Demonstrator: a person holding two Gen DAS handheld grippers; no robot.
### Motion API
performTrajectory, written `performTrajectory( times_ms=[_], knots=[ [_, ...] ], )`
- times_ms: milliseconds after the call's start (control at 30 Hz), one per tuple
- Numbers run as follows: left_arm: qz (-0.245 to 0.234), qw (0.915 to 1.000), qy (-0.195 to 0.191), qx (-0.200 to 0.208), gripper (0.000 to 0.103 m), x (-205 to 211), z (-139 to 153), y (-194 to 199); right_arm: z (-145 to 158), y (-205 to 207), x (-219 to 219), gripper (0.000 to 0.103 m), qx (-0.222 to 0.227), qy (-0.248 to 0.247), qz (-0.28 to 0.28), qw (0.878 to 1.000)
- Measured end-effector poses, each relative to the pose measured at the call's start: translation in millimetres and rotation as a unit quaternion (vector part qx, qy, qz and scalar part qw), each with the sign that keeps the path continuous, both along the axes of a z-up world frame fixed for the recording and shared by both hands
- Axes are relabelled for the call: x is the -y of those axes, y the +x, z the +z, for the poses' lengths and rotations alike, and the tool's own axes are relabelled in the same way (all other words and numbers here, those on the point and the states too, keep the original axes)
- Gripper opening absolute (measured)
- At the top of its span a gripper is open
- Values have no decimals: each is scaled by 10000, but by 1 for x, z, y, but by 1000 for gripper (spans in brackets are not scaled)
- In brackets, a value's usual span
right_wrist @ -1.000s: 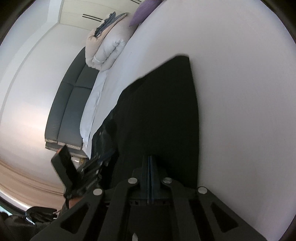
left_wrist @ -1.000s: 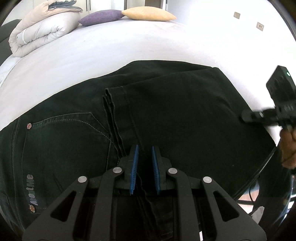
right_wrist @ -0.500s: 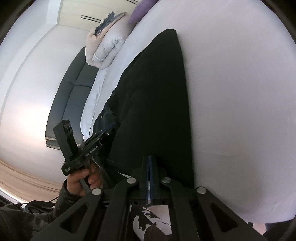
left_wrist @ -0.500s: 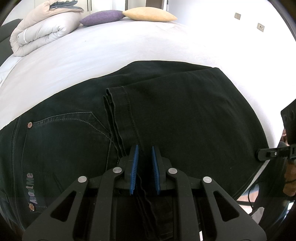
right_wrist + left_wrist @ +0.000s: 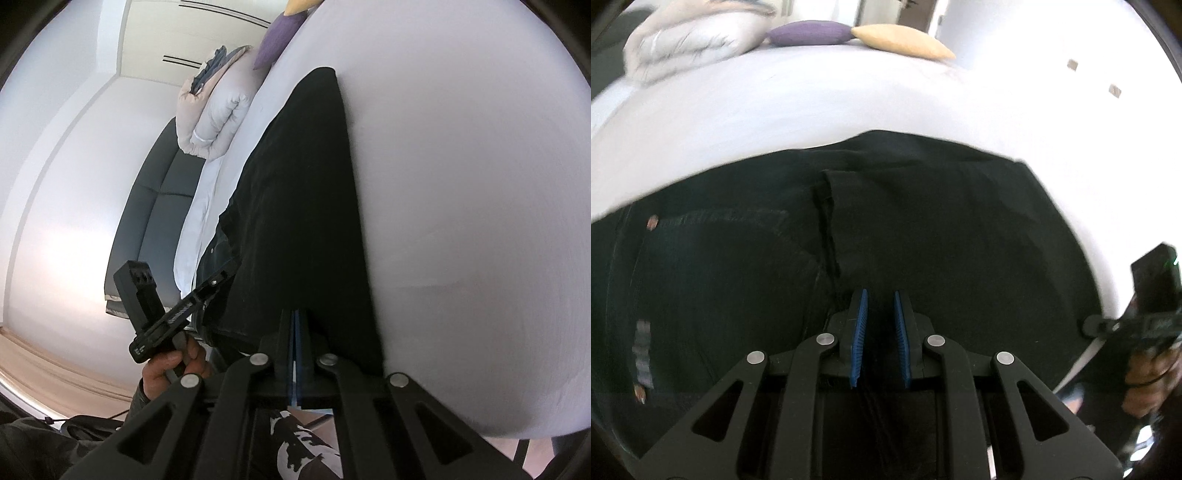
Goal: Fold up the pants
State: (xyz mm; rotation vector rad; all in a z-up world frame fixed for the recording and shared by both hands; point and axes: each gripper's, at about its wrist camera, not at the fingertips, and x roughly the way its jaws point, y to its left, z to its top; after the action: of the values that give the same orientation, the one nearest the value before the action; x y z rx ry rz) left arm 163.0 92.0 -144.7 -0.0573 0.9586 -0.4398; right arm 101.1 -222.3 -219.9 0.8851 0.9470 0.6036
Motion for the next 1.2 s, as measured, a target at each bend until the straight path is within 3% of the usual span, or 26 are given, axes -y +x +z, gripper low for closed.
performTrajectory(
  times_ms=[133, 200, 233, 267, 300, 333, 400, 467, 533, 600, 667, 733, 867, 900, 1033, 1200],
  knots=[
    [507, 9959, -734, -181, 15, -45, 10, -13, 7, -7, -2, 5, 66, -99, 48, 9999],
    [855, 9878, -1282, -224, 23, -80, 15, -26, 13, -11, -3, 34, 161, -38, 131, 9998],
    [1000, 9843, -1438, -232, 30, -93, 17, -31, 18, -14, -5, 42, 235, 40, 174, 9996],
    [1311, 9756, -1751, -213, 60, -118, 20, -41, 23, -16, -7, 53, 313, 75, 205, 9993],
    [1531, 9691, -1927, -148, 90, -134, 22, -48, 29, -17, -10, 54, 403, 76, 243, 9989],
    [1866, 9589, -2136, 6, 97, -154, 25, -58, 35, -16, -15, 54, 503, 90, 315, 9982],
    [2585, 9279, -2670, 286, 98, -199, 25, -82, 47, -11, -24, 54, 660, 180, 445, 9967],
    [2879, 9092, -2998, 249, 98, -225, 18, -91, 59, -3, -36, 54, 842, 313, 586, 9942],
    [3260, 8833, -3368, 115, 98, -251, 4, -98, 70, 7, -49, 54, 974, 405, 718, 9918],
    [3421, 8630, -3718, -78, 98, -264, -9, -99, 79, 20, -63, 54, 1050, 373, 854, 9901],
    [3497, 8508, -3918, -165, 98, -269, -18, -100, 85, 28, -76, 54, 1070, 332, 957, 9891],
    [3535, 8461, -3983, -244, 98, -271, -24, -100, 88, 37, -87, 54, 1065, 340, 1078, 9879],
    [3677, 8233, -4301, -449, 98, -277, -42, -103, 89, 47, -105, 54, 1046, 295, 1241, 9863],
    [3696, 8209, -4327, -466, 98, -280, -44, -103, 89, 49, -108, 54, 1028, 297, 1260, 9862],
    [3721, 8226, -4274, -458, 98, -276, -53, -101, 85, 52, -115, 53, 963, 322, 1292, 9864],
    [3652, 8343, -4106, -441, 97, -262, -55, -91, 82, 51, -112, 50, 905, 392, 1245, 9873]
  ],
)
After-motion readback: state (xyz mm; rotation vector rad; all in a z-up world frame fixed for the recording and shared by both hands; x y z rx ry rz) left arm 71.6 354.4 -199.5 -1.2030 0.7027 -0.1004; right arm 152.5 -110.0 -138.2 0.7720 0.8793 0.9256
